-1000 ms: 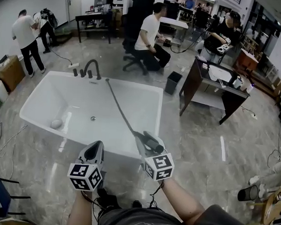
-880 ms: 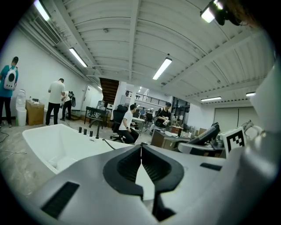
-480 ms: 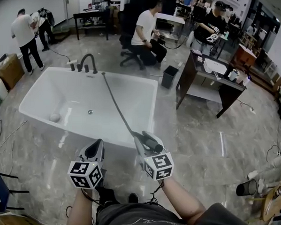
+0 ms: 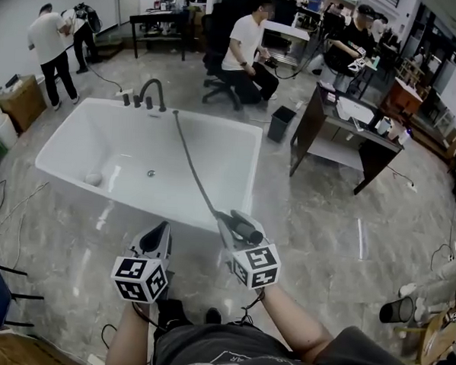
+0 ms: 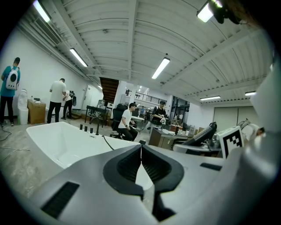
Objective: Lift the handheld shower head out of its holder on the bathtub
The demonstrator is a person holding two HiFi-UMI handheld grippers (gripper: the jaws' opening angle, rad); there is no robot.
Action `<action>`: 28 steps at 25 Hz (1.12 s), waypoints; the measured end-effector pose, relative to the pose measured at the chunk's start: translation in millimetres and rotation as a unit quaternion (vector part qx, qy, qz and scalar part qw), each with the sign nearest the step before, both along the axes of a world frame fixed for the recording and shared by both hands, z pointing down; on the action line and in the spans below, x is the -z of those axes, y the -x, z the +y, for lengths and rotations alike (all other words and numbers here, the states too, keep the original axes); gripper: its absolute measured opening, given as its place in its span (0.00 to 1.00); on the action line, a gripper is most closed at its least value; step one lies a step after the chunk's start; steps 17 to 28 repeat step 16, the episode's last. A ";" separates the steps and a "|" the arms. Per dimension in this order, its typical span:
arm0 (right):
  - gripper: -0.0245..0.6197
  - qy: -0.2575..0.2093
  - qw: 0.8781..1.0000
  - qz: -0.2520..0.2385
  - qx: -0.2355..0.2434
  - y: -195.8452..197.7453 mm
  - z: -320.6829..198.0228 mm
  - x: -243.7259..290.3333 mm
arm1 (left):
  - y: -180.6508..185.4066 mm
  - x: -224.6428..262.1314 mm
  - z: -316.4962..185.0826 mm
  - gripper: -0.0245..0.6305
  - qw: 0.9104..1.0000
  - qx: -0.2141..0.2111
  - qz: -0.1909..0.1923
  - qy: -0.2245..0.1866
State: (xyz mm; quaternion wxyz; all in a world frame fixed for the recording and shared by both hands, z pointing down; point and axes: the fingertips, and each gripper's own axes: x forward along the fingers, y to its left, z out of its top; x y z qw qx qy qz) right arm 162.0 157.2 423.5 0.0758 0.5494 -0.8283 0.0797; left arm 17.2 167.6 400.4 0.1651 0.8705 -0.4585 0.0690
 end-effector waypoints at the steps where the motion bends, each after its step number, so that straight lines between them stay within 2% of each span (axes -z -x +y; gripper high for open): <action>1: 0.26 0.001 1.000 0.001 0.002 1.4 0.1 -0.5 | 1.6 -0.4 0.5 0.06 1.000 0.001 0.000 0.000; 28: 0.26 0.006 1.000 0.001 0.000 -4.6 -7.3 -7.4 | 1.9 -1.3 -2.6 0.06 1.000 0.014 0.005 0.000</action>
